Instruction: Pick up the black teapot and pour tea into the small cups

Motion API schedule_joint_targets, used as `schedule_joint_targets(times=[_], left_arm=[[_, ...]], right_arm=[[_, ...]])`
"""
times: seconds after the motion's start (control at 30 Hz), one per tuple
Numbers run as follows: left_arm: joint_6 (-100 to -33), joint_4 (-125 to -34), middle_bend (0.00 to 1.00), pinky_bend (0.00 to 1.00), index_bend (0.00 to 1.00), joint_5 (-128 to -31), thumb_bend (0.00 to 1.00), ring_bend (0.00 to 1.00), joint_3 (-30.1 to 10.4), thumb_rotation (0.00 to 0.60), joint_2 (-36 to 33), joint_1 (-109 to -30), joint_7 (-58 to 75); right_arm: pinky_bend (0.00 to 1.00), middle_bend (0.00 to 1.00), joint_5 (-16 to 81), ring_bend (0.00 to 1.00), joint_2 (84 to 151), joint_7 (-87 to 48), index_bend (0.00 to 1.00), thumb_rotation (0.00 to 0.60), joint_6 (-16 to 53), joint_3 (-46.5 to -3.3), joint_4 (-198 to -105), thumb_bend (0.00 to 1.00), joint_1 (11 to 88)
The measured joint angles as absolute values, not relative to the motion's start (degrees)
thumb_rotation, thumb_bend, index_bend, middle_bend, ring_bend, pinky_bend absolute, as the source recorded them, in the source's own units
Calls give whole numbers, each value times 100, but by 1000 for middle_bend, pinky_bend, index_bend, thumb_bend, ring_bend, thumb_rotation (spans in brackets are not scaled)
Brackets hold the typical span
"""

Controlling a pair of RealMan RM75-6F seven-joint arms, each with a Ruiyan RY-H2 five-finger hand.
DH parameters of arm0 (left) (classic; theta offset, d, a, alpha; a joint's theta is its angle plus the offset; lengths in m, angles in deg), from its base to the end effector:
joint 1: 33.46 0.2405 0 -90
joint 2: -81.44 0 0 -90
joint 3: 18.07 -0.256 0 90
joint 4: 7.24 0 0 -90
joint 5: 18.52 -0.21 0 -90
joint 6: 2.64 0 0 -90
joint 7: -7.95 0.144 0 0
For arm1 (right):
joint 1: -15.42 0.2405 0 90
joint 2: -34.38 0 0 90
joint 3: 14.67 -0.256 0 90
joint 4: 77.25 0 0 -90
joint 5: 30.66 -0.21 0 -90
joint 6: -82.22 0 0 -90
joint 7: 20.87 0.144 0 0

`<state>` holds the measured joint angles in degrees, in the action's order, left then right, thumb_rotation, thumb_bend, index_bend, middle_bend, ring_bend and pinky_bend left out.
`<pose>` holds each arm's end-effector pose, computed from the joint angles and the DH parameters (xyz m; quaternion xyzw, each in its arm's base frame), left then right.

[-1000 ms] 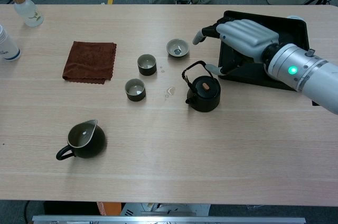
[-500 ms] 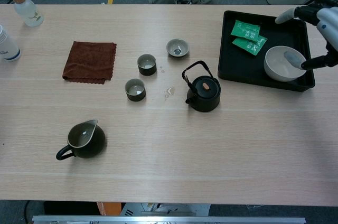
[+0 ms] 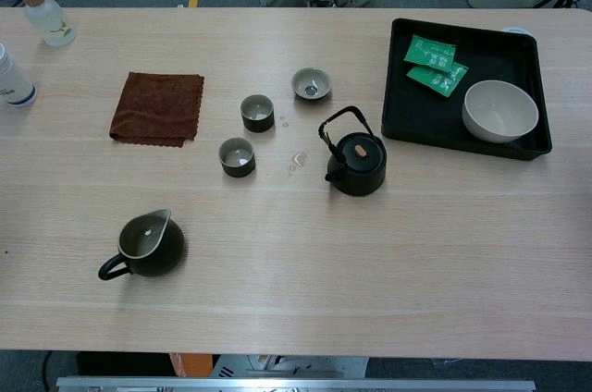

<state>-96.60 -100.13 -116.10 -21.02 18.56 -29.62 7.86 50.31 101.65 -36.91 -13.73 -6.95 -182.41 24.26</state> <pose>-0.3041 0.1119 0.1607 -0.6135 -0.3766 -0.3971 0.5693 -0.2698 -0.1574 0.1331 0.5877 -0.3925 0.3696 0.6033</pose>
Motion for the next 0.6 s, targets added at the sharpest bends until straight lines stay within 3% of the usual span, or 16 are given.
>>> schedule_joint_targets(times=[0.6], left_arm=[[-9456,-10162,113,122,160,-11370,297,114,-1985,600,1916,-3152,808]], right_arm=[[36,262,5260,153,10162,-3671,239,547,-1181,-1018,-18229,324,2041]])
